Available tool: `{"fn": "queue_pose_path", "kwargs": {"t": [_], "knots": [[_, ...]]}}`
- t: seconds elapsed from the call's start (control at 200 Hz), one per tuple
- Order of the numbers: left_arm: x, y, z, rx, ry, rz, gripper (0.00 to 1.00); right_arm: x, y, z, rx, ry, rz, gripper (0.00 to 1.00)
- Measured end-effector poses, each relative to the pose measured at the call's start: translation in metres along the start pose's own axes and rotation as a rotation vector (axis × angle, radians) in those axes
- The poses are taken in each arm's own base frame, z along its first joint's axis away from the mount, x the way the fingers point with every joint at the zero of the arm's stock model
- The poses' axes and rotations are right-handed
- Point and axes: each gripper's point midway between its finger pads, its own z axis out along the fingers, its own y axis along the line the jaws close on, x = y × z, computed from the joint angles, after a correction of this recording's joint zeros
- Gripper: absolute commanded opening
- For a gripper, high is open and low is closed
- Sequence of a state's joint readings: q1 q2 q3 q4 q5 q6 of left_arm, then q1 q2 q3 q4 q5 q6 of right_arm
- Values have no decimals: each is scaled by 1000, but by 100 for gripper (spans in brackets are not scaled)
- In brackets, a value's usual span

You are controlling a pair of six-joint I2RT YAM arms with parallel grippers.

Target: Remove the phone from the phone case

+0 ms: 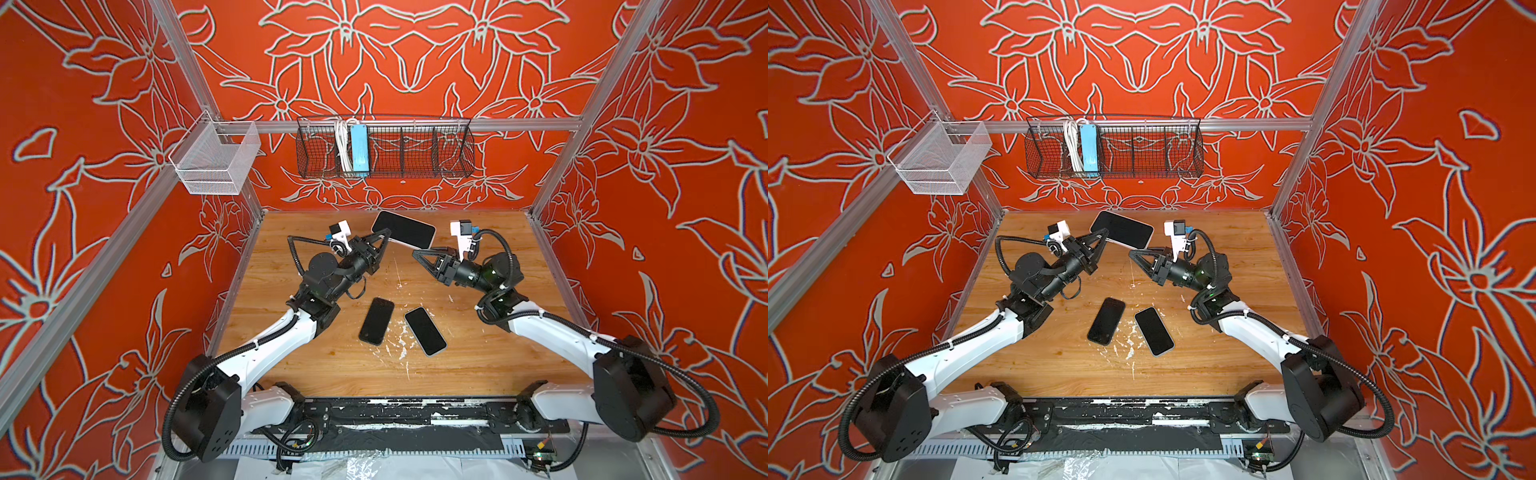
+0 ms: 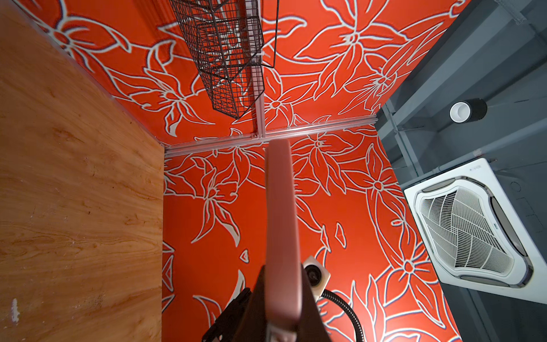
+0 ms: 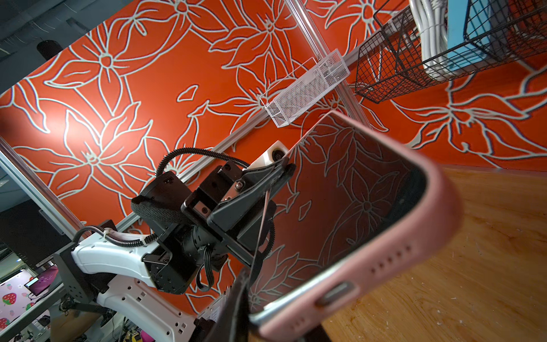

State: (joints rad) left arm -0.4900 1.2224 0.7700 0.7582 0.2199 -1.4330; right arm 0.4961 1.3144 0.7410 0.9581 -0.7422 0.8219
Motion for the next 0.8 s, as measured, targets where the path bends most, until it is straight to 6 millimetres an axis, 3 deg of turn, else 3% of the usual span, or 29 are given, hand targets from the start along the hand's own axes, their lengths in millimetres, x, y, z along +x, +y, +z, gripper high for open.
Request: {"fn": "queue_pose_path", "kwargs": {"t": [0.44,0.801], "knots": [[0,-2,0,6,0,-7,0,0,2,0,-10,1,5,4],[-2,3,0,-10,-12,-59,0,1,-4,2,-11,-2,-14,0]]}}
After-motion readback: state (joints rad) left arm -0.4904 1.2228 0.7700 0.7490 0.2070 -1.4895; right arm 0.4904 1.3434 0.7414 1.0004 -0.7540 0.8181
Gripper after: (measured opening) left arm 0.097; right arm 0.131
